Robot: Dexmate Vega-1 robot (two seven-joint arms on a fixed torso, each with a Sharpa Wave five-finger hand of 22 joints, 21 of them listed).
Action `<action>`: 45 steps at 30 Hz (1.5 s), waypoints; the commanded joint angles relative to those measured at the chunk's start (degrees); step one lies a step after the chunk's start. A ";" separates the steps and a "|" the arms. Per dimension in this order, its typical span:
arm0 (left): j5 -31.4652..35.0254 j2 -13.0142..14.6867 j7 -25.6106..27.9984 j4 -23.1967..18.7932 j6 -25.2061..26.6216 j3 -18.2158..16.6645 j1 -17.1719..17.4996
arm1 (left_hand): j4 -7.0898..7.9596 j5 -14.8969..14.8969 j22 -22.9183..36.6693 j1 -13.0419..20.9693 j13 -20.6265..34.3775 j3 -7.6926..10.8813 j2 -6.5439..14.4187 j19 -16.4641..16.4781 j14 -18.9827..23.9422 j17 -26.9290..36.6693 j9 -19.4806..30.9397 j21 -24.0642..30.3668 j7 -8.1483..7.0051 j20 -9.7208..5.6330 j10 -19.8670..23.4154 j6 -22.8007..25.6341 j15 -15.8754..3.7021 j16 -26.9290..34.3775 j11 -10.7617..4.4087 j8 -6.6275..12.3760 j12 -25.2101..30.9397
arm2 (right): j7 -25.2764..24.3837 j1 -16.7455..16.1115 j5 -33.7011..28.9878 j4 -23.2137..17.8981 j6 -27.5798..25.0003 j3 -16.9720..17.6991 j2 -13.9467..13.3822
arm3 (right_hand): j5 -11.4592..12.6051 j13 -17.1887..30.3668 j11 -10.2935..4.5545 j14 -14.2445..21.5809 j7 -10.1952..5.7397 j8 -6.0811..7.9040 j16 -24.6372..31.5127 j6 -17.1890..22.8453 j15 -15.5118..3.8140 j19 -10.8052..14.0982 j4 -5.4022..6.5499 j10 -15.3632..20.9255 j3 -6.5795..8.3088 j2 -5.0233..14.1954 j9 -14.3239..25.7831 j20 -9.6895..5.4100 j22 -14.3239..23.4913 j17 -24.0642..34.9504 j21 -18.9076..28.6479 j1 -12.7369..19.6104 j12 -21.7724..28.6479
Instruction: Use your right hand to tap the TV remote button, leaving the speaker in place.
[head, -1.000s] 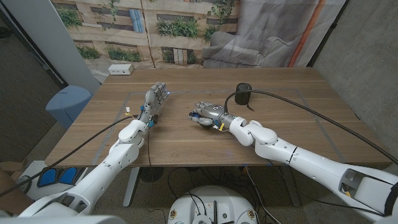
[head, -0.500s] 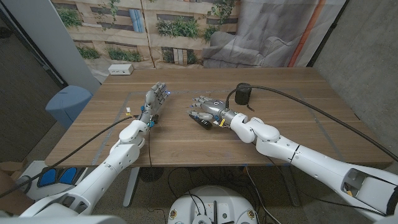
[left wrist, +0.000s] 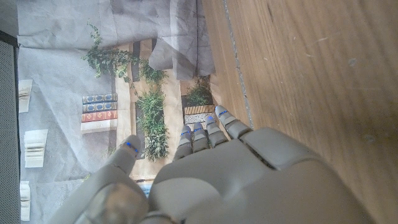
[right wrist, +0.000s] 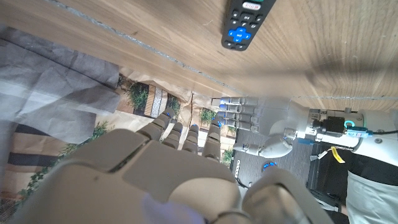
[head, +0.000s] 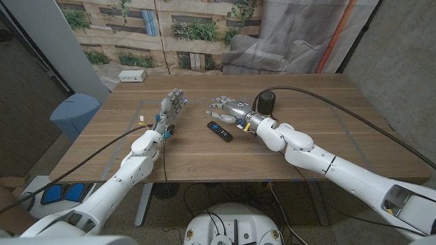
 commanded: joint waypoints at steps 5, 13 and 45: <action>1.91 0.51 3.02 -3.26 1.46 0.72 0.43 | 0.10 0.25 0.10 -0.34 0.14 0.24 3.09 0.31 0.50 0.18 0.25 0.07 -0.53 -1.52 0.29 0.11 -0.05 0.15 -0.08 -0.04 0.09 | -4.07 -2.45 5.53 -2.59 0.49 6.77 -1.94 | 0.30 0.18 0.33 1.19 -0.62 -0.36 0.76 -1.46 0.08 1.70 -0.23 1.01 -0.01 6.36 0.02 0.15 -0.03 0.20 0.39 0.08 0.37; 2.74 0.66 4.77 -4.79 2.02 0.75 0.38 | 0.06 0.25 0.10 -0.30 0.14 0.26 3.07 0.35 0.52 0.18 0.25 0.08 -0.58 -1.51 0.35 0.14 -0.07 0.15 -0.06 -0.03 0.11 | -5.75 -2.36 10.02 -1.13 2.44 9.23 -2.14 | 0.27 0.17 0.40 1.93 -0.76 -0.33 0.92 -1.97 0.06 2.61 -0.35 1.87 0.00 6.16 0.01 0.15 -0.07 0.08 0.49 0.18 0.57; 4.07 -0.22 5.60 -1.38 1.75 1.09 -2.12 | -0.27 0.26 0.09 -0.03 0.13 0.49 3.16 0.48 0.65 0.12 0.22 0.10 -0.76 -1.52 0.64 0.36 -0.20 0.13 -0.26 0.00 0.17 | -13.24 -3.25 24.68 6.25 4.84 15.49 -1.69 | 0.15 0.14 1.53 5.79 -0.42 0.02 1.49 -2.73 -0.10 7.08 -1.24 4.86 0.41 5.26 -0.05 0.22 -0.22 -0.90 0.91 1.13 0.95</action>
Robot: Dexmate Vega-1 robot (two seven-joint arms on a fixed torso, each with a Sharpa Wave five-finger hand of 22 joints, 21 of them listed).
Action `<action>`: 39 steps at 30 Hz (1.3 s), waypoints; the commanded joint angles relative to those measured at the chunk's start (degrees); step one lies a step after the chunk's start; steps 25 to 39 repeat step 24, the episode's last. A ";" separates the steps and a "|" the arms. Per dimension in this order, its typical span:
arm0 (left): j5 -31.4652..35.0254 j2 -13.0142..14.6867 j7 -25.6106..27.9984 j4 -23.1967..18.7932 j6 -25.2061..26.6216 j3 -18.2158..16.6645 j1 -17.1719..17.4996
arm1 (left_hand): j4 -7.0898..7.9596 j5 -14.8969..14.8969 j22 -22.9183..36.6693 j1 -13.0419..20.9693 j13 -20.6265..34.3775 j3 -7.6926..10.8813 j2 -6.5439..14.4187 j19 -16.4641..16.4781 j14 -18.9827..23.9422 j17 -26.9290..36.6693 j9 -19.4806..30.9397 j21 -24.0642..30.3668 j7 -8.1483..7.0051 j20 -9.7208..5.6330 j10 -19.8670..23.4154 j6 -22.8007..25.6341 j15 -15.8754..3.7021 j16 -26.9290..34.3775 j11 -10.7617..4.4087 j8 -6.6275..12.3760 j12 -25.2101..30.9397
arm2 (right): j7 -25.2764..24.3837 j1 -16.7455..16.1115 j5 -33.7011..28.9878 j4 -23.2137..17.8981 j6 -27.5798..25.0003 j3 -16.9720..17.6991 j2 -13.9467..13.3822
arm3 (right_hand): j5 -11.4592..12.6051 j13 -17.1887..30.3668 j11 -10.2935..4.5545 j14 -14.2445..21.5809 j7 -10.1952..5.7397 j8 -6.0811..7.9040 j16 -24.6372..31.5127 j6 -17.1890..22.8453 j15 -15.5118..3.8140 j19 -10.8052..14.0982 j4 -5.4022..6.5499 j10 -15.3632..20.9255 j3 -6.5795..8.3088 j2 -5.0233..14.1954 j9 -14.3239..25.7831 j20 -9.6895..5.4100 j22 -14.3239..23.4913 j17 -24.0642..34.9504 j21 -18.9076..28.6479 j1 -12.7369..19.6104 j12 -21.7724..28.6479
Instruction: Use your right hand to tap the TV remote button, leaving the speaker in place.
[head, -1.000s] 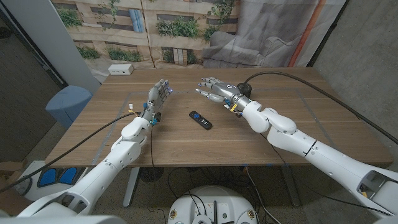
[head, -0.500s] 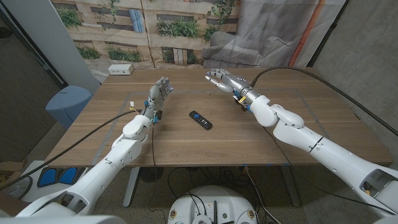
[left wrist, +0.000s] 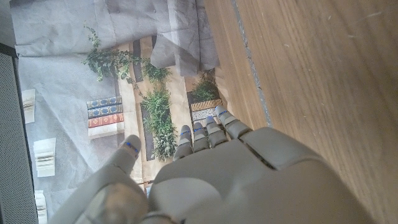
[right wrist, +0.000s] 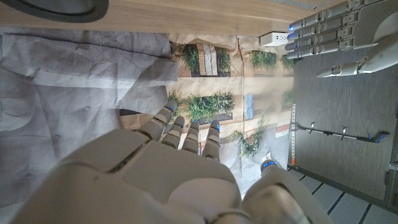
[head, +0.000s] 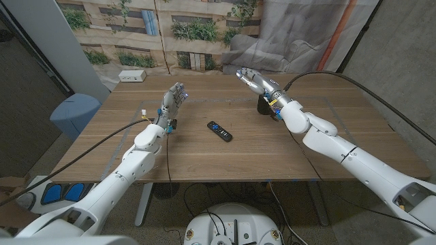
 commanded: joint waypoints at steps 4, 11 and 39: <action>-0.01 -0.95 -1.09 2.86 -0.14 0.61 -1.74 | -0.35 0.27 0.09 0.04 0.13 0.57 3.23 0.50 0.47 0.11 0.22 0.10 -0.38 -1.54 0.77 0.15 -0.01 0.13 -0.36 0.03 0.20 | -3.44 -2.05 6.09 1.37 -2.02 3.12 -0.62 | 0.14 0.13 0.11 0.87 0.21 0.37 0.36 -0.19 0.11 1.50 -0.62 0.92 0.30 4.76 -0.06 0.17 0.03 -0.11 0.48 0.78 0.48; -0.08 -0.83 -0.17 1.52 0.20 0.42 -1.05 | -0.46 0.27 0.09 0.14 0.13 0.68 3.32 0.60 0.56 0.10 0.21 0.13 -0.44 -1.59 0.96 0.34 -0.14 0.15 -0.29 0.08 0.26 | -4.25 -3.95 10.76 1.43 -2.26 5.30 -1.26 | 0.11 0.12 0.22 1.21 0.18 0.14 0.19 -1.02 -0.49 1.77 -0.84 1.01 0.57 4.67 -0.07 0.43 0.00 -0.44 0.24 1.05 0.32; -0.81 -0.01 -1.09 1.32 0.26 -0.15 -0.67 | -0.91 0.28 0.08 0.49 0.12 0.98 3.51 0.64 0.67 0.02 0.20 0.11 -0.51 -1.61 1.05 0.37 -0.29 0.11 -0.43 0.03 0.23 | -6.06 -7.48 17.18 0.88 -5.99 7.48 -1.53 | 0.05 0.10 0.60 1.93 0.37 0.04 0.00 -1.95 -0.57 2.45 -1.17 1.45 1.03 4.55 -0.09 0.27 -0.03 -0.98 0.05 1.46 0.24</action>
